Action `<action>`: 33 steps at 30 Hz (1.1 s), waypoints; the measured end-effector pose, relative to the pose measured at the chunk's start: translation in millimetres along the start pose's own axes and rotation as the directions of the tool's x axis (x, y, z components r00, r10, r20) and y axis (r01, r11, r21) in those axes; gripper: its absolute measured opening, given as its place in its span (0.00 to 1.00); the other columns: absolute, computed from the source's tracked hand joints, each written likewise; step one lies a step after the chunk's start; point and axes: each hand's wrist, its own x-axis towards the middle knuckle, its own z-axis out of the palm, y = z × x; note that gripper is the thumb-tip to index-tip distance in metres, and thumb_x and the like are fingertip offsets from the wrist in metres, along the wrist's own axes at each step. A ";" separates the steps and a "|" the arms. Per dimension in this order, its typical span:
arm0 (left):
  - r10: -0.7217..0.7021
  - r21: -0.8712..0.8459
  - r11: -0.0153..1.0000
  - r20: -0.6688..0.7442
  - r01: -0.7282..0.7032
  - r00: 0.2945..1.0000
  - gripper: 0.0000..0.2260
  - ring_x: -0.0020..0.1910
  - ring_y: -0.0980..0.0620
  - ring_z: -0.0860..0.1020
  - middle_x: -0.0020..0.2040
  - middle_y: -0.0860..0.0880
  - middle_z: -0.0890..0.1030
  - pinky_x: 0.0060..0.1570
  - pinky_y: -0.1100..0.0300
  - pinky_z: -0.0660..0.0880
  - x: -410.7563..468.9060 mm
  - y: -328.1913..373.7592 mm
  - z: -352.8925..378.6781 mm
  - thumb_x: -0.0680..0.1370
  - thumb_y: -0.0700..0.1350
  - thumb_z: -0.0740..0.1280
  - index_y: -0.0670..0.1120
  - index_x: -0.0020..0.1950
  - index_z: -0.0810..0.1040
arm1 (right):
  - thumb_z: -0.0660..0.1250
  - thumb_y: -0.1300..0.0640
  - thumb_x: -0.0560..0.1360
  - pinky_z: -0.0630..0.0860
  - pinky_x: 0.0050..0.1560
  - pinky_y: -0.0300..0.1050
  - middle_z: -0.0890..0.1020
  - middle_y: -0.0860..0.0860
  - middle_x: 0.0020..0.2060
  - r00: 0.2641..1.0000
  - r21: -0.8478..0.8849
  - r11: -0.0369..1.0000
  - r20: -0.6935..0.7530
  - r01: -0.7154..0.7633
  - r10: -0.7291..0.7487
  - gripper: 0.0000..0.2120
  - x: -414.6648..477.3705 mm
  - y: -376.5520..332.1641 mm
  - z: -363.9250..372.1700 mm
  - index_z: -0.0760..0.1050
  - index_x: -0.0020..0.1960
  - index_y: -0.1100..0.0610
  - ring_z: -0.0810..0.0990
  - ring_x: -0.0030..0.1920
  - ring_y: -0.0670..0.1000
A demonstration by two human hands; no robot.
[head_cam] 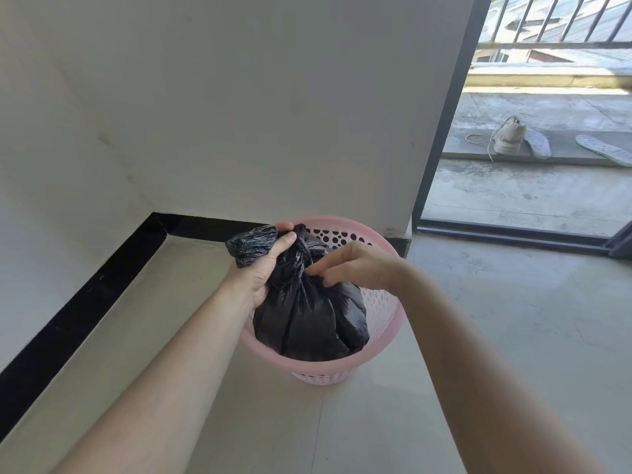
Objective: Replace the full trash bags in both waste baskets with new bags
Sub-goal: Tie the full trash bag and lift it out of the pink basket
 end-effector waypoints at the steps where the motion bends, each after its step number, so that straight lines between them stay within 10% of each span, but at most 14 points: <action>1: 0.025 0.015 1.000 -0.011 -0.025 1.000 0.06 0.54 0.47 0.81 0.53 0.44 0.82 0.56 0.52 0.79 -0.4 -0.4 -1.5 0.76 0.38 0.70 0.49 0.48 0.81 | 0.71 0.56 0.72 0.71 0.66 0.41 0.86 0.41 0.51 1.000 0.005 1.000 -0.011 -0.007 0.007 0.12 -0.9 -1.3 -1.5 0.86 0.49 0.41 0.80 0.56 0.41; 6: 0.061 0.072 0.995 0.018 -0.062 0.998 0.06 0.52 0.49 0.81 0.50 0.47 0.82 0.58 0.53 0.77 -2.0 -2.1 -5.2 0.76 0.36 0.70 0.47 0.46 0.80 | 0.71 0.58 0.74 0.81 0.54 0.45 0.87 0.51 0.45 1.000 0.055 0.998 -0.027 -0.003 0.005 0.07 -4.8 -0.4 -3.9 0.87 0.48 0.49 0.82 0.43 0.47; 10: 0.090 0.091 0.991 0.061 -0.095 0.994 0.07 0.47 0.54 0.82 0.44 0.51 0.84 0.52 0.60 0.80 -3.2 -0.7 -6.1 0.77 0.33 0.66 0.44 0.46 0.79 | 0.70 0.44 0.71 0.82 0.52 0.54 0.84 0.46 0.36 0.906 -0.023 0.999 -0.422 0.031 -0.038 0.08 6.7 9.2 -0.3 0.82 0.46 0.44 0.82 0.38 0.46; 15: 0.059 0.057 0.996 0.127 -0.067 0.990 0.05 0.50 0.50 0.83 0.46 0.48 0.84 0.52 0.58 0.79 -6.4 0.0 -3.2 0.75 0.36 0.69 0.46 0.46 0.80 | 0.62 0.41 0.79 0.72 0.61 0.39 0.81 0.38 0.56 0.921 0.007 0.993 -0.375 0.121 -0.109 0.17 8.2 8.5 1.7 0.76 0.66 0.43 0.78 0.58 0.41; 20: 0.038 -0.002 0.999 0.091 -0.038 0.995 0.02 0.45 0.51 0.84 0.43 0.49 0.85 0.44 0.60 0.81 -10.0 3.9 3.5 0.77 0.39 0.69 0.46 0.46 0.80 | 0.66 0.44 0.79 0.75 0.41 0.36 0.81 0.40 0.33 0.883 -0.037 0.988 -0.443 0.152 -0.153 0.10 7.8 14.9 6.5 0.82 0.44 0.46 0.77 0.34 0.41; 24: 0.024 -0.015 1.000 0.037 -0.023 0.999 0.07 0.46 0.50 0.83 0.47 0.47 0.85 0.46 0.58 0.80 -9.1 7.0 7.5 0.79 0.48 0.68 0.45 0.48 0.81 | 0.68 0.42 0.77 0.79 0.48 0.44 0.80 0.42 0.43 0.828 -0.073 0.983 -0.530 0.168 -0.181 0.11 9.9 14.8 4.0 0.81 0.42 0.47 0.81 0.43 0.47; 27: 0.078 0.003 0.997 0.012 -0.078 0.997 0.10 0.47 0.49 0.81 0.48 0.46 0.83 0.55 0.53 0.79 -7.4 8.6 6.9 0.81 0.50 0.64 0.46 0.44 0.79 | 0.66 0.44 0.79 0.71 0.51 0.41 0.76 0.45 0.47 0.839 -0.273 0.951 -0.476 0.142 -0.262 0.10 8.1 7.4 4.3 0.79 0.47 0.49 0.77 0.46 0.46; 33: -0.059 -0.059 0.997 -0.180 0.049 0.982 0.19 0.34 0.50 0.79 0.31 0.49 0.80 0.39 0.58 0.76 4.5 13.4 2.7 0.84 0.55 0.57 0.48 0.36 0.71 | 0.57 0.44 0.82 0.74 0.53 0.52 0.77 0.52 0.51 0.781 -0.819 0.573 -0.338 0.029 -0.524 0.18 3.5 12.2 1.7 0.77 0.55 0.56 0.77 0.52 0.56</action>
